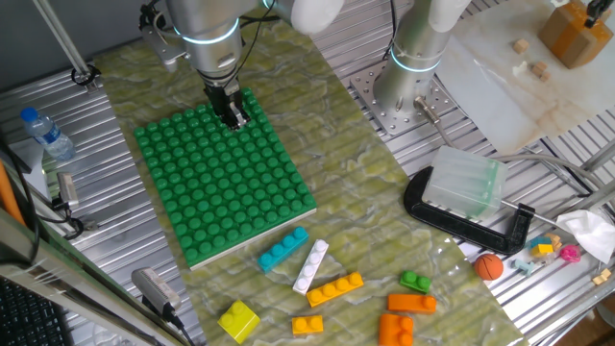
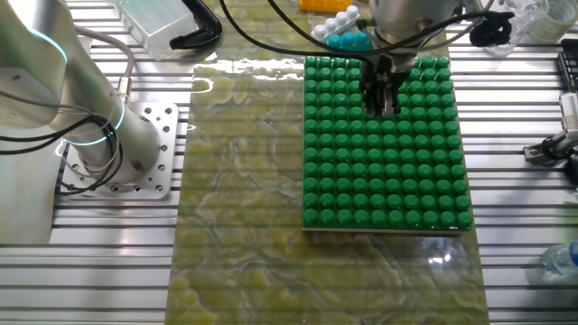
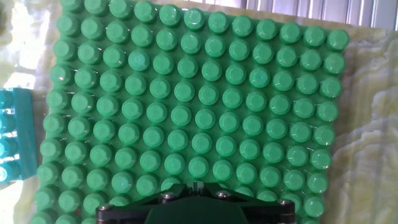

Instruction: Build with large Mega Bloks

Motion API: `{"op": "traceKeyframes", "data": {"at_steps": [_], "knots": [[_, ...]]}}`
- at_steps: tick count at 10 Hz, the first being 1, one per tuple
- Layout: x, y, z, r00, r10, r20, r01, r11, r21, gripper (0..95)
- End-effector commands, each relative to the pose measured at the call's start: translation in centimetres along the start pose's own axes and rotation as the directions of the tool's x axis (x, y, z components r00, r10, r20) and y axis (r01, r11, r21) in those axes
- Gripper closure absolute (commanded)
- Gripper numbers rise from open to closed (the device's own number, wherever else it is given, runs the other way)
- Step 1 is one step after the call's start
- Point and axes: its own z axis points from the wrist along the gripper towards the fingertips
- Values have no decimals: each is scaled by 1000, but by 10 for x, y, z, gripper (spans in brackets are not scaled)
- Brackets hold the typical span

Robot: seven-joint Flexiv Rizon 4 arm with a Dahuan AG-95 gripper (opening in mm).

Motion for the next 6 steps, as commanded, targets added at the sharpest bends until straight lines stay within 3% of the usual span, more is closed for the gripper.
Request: {"op": "traceKeyframes", "data": {"at_steps": [1,6], "knots": [[1,0,0,1000,7,6,-7,1000,1,950],[9,-1,5,999,39,35,-40,999,2,950]]}}
